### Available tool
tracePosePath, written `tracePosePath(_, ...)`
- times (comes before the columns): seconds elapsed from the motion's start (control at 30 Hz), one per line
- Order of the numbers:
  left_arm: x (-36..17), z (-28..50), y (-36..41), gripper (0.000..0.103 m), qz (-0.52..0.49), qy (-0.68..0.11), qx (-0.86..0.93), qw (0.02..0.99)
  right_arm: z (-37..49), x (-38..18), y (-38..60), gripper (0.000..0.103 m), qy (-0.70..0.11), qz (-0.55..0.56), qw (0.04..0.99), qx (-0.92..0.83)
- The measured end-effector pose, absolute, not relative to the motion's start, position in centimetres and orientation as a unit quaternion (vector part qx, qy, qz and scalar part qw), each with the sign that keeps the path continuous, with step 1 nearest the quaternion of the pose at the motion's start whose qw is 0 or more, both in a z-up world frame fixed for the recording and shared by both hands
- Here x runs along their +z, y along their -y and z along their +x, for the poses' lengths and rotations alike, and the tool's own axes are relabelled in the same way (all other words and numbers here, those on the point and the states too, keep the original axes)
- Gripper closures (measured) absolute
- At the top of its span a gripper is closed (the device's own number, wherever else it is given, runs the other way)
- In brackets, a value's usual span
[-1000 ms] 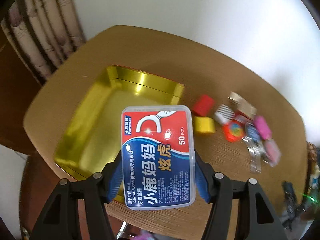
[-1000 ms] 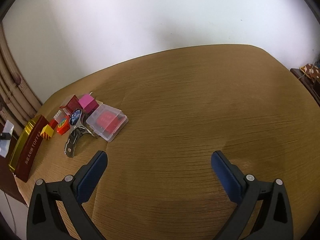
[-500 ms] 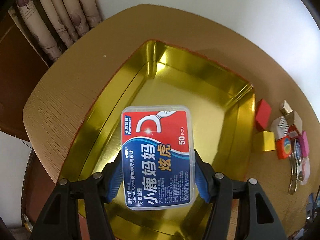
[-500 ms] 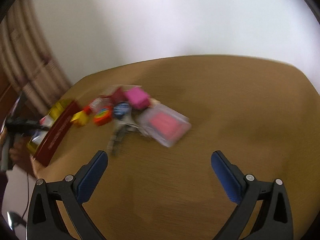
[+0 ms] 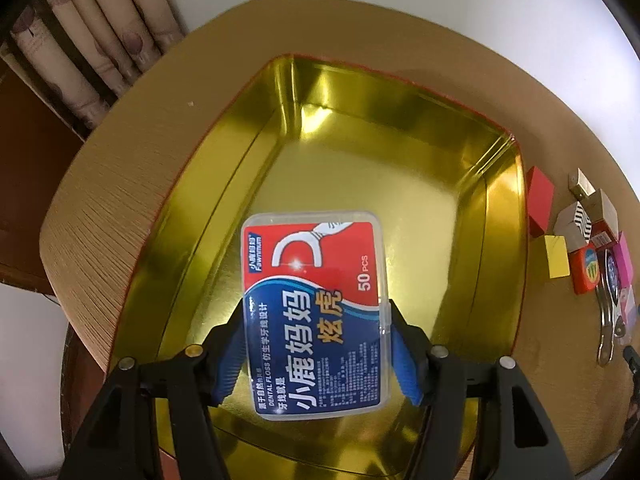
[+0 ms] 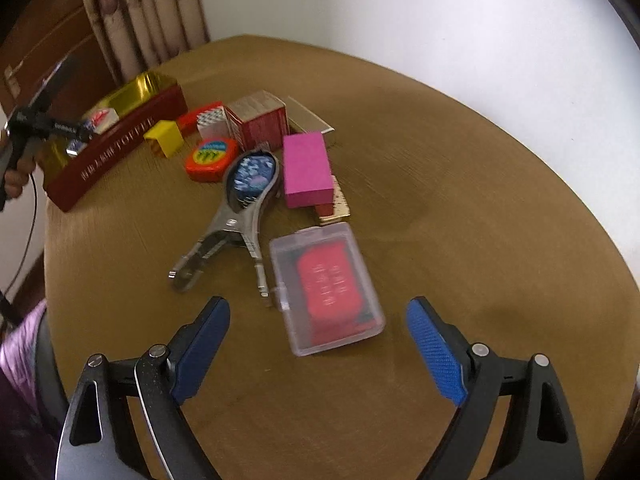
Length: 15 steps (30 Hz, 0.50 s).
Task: Organize rigid objects
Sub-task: 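Carry the floss box into the tin and open the left gripper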
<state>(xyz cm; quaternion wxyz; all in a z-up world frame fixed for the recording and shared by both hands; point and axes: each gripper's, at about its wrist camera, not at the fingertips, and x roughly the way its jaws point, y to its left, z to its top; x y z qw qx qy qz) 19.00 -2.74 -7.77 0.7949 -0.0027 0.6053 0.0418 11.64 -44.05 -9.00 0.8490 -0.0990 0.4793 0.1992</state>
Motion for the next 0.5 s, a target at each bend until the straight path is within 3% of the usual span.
tracePosePath(0.33,-7.8,20.5,2.3,0.039,-0.015,-0.611,0.008,0.791,14.2,-11.4,44.0,0.017,-0.522,-0.151,0.807,0.232)
tracePosePath(0.4,-7.4,20.5,2.4,0.039,-0.017,-0.605,0.002,0.796,14.4,-11.4,44.1,0.020,-0.519,-0.151,0.807,0.238)
tracePosePath(0.5,-6.8,20.2,2.6,0.039,-0.018,-0.600,0.001,0.800,14.4,-11.2,44.0,0.032,-0.516,-0.161,0.803,0.251)
